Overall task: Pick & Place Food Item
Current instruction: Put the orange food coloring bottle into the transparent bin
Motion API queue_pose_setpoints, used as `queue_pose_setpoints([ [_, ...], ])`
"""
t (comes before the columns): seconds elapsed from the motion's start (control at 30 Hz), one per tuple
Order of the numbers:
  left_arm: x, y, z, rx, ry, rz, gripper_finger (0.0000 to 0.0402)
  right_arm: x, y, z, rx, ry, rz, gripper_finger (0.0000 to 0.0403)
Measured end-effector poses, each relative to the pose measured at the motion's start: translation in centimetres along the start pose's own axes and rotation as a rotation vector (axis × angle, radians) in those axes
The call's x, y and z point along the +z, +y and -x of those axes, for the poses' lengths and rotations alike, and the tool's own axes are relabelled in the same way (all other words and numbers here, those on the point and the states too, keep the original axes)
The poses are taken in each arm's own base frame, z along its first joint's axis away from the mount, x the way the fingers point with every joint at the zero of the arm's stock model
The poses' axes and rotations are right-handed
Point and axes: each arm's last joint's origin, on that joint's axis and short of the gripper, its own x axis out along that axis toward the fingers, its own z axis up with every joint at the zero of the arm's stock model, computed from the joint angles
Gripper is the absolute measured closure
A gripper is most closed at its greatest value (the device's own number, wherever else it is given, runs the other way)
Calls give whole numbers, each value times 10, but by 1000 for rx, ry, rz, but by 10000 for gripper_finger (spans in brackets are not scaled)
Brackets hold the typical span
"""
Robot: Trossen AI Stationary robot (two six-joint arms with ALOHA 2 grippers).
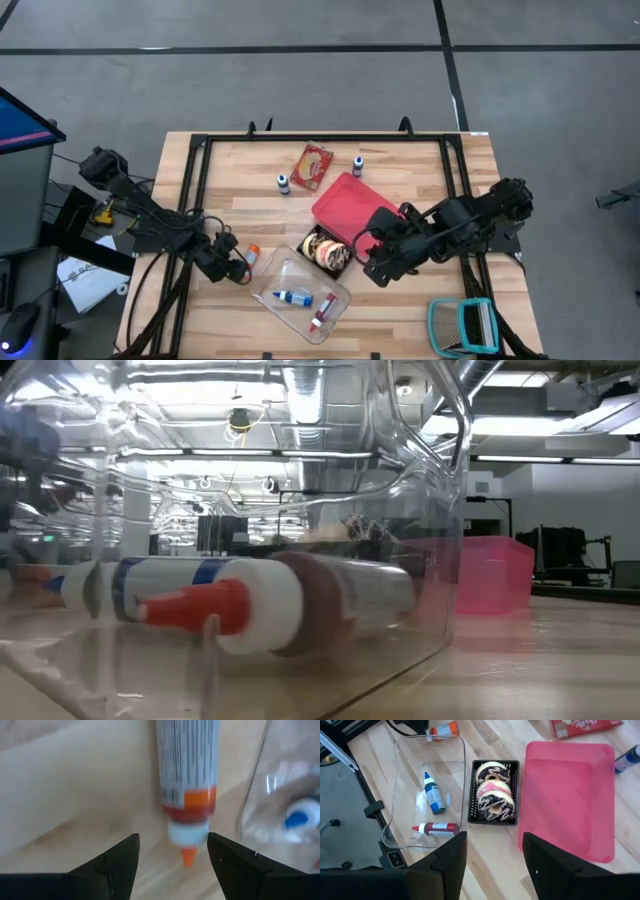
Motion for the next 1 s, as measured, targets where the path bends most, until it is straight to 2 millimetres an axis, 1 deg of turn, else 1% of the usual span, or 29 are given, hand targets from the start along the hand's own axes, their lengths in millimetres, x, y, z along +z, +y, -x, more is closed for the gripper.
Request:
queue_pose_setpoints([
  [0.17, 6, -4, -11, 9, -43, 33, 172, 2, -6, 8, 30, 12, 22, 221],
  [0.37, 6, -2, -19, 71, -35, 36, 185, 3, -15, 20, 58, -6, 18, 221],
  [0.47, 6, 0, -19, 95, -39, 70, 209, 4, -19, 24, 65, -14, 1, 224],
  [0.53, 7, 1, -18, 101, -37, 74, 238, 4, -19, 25, 65, -15, -8, 227],
  [0.63, 7, 1, -16, 93, -35, 76, 290, 4, -19, 24, 63, -17, -8, 233],
  [0.67, 7, 1, -14, 86, -36, 76, 295, 4, -19, 25, 63, -18, -7, 235],
  [0.87, 11, 7, -1, 71, -69, 52, 295, 4, -19, 23, 49, -33, -8, 243],
  [0.93, 13, 8, 7, 54, -70, 46, 295, 5, -19, 23, 46, -38, -8, 245],
  [1.0, 15, 9, 17, 7, -75, 5, 295, 5, -19, 23, 37, -52, -9, 246],
])
